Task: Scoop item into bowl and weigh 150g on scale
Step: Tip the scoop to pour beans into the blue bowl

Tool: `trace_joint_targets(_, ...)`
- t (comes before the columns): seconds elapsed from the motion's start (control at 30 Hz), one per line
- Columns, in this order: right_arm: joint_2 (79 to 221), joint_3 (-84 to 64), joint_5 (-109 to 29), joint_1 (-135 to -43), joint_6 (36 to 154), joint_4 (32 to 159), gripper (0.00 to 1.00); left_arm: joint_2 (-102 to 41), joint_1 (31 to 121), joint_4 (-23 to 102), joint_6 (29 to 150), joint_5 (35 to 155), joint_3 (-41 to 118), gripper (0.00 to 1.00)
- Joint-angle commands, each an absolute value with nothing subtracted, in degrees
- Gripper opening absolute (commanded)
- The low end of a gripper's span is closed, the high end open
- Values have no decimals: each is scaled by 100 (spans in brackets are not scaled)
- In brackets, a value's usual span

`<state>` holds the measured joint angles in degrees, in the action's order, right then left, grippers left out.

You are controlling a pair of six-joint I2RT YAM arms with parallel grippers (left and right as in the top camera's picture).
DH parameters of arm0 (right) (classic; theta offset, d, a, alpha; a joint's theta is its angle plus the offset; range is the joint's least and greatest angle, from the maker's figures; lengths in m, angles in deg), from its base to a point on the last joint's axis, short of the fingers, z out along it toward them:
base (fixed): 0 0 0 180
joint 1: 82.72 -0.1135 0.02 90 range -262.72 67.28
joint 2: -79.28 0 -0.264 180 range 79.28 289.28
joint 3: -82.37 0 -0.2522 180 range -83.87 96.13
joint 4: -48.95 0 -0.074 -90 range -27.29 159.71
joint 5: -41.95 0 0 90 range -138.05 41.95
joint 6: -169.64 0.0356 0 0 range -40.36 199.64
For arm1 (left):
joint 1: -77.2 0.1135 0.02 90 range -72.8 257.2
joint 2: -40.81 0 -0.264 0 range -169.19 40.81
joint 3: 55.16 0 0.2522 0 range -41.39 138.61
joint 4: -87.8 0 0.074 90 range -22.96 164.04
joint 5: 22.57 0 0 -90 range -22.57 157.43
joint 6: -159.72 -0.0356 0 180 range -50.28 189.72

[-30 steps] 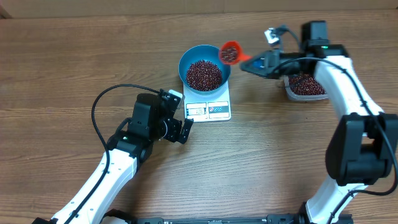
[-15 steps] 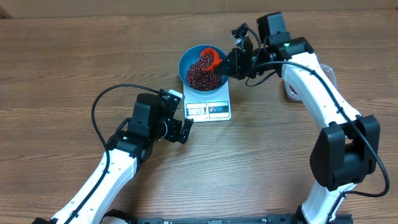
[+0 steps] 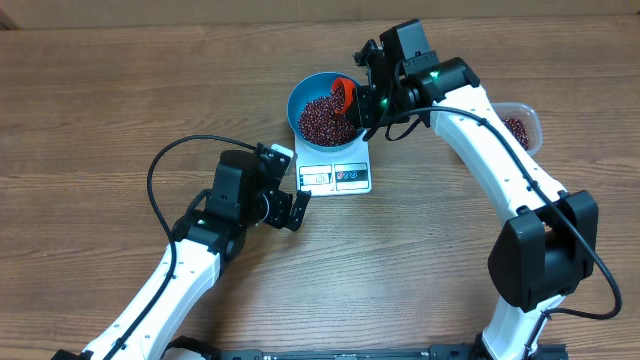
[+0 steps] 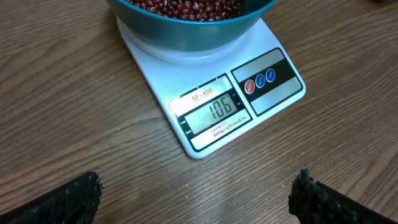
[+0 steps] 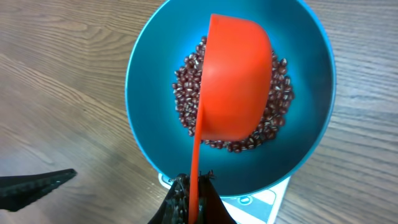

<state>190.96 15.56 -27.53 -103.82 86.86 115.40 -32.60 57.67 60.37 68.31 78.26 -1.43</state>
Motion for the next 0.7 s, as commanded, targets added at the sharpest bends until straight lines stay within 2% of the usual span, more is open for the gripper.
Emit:
trace_joint_targets(0.0,19017,1758,-3007,-10426,8422,11514,4,-3297,5759,6063,6888,7793,-165,100)
trace_joint_targets(0.67,19017,1758,-3046,-10426,8363,11575,4,-3297,5759,6061,6888,7793,-165,100)
